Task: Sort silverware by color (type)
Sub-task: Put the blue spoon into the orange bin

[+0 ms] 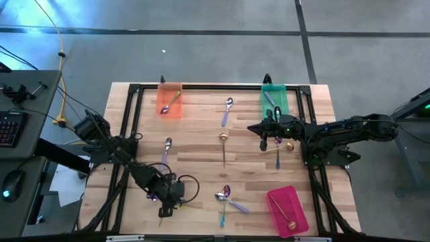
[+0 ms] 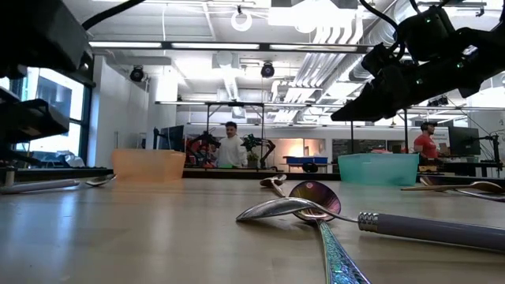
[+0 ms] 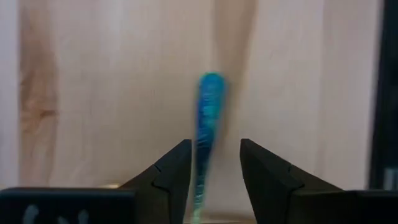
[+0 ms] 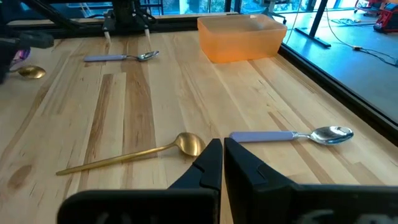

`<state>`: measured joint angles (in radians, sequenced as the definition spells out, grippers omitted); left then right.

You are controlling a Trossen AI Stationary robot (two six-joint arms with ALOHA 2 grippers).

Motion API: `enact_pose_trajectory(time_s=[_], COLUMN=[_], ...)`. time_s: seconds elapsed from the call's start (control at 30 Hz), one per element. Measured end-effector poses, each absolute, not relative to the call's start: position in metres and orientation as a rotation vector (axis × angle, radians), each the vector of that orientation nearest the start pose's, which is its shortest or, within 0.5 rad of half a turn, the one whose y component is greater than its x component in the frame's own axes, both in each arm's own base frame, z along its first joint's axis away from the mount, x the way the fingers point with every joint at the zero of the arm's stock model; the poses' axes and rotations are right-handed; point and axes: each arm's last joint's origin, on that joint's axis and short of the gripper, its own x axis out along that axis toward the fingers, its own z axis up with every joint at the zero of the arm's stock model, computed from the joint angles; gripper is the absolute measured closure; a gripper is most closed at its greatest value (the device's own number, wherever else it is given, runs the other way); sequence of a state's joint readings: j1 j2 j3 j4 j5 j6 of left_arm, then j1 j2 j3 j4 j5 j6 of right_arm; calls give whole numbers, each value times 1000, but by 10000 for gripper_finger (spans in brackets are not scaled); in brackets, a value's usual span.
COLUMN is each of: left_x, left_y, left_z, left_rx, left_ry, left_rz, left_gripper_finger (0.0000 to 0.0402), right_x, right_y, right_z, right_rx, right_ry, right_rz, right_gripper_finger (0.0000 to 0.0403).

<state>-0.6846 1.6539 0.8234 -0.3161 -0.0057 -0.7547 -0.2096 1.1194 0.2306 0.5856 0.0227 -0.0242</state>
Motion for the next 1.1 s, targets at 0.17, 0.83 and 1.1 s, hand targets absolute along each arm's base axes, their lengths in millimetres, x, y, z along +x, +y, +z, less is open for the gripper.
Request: enact_pose_trajectory(time_s=[0.17, 0.83, 1.1], left_x=[224, 217, 218], left_y=[-181, -189, -172], left_z=[137, 129, 136], left_rx=[-235, -181, -229], left_ry=[1242, 1288, 1322], left_rz=[-116, -120, -52], left_gripper_finger=[237, 317, 385], right_x=[194, 194, 194], right_y=[-42, -42, -42], right_z=[160, 160, 160], right_rx=[3, 2, 2], right_ry=[305, 308, 307], right_rz=[-227, -227, -227], right_gripper_finger=[403, 403, 403])
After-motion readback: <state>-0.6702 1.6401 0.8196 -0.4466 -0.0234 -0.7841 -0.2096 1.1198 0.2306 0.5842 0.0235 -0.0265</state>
